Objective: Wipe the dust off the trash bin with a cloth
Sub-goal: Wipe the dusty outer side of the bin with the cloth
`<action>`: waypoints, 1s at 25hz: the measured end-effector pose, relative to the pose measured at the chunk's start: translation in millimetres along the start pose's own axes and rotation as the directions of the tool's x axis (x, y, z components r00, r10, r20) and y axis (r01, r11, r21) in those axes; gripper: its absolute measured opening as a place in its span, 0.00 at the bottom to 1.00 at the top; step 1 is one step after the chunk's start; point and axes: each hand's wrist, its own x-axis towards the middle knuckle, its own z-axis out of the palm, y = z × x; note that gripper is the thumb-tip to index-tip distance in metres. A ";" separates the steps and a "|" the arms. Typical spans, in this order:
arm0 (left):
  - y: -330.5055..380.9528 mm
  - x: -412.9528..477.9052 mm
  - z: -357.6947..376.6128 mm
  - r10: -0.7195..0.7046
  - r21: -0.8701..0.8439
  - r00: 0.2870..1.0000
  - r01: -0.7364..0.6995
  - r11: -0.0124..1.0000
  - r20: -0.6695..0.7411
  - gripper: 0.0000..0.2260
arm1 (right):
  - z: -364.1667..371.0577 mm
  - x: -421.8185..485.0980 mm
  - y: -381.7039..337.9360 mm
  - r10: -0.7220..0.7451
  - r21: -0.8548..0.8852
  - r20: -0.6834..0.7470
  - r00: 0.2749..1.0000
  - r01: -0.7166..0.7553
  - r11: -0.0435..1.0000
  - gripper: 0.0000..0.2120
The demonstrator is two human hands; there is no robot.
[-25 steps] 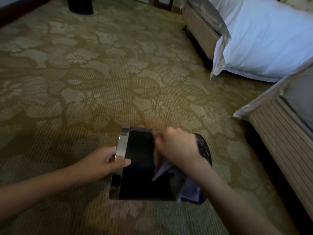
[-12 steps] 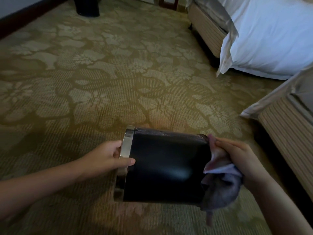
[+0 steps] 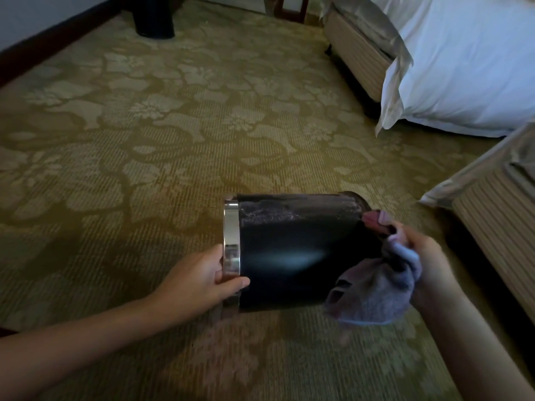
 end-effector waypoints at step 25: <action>-5.8 4.2 10.0 0.072 -0.240 0.989 -0.039 0.970 0.127 0.11 | 25.7 4.2 39.4 -0.539 -0.991 -0.012 0.843 0.063 0.120 0.13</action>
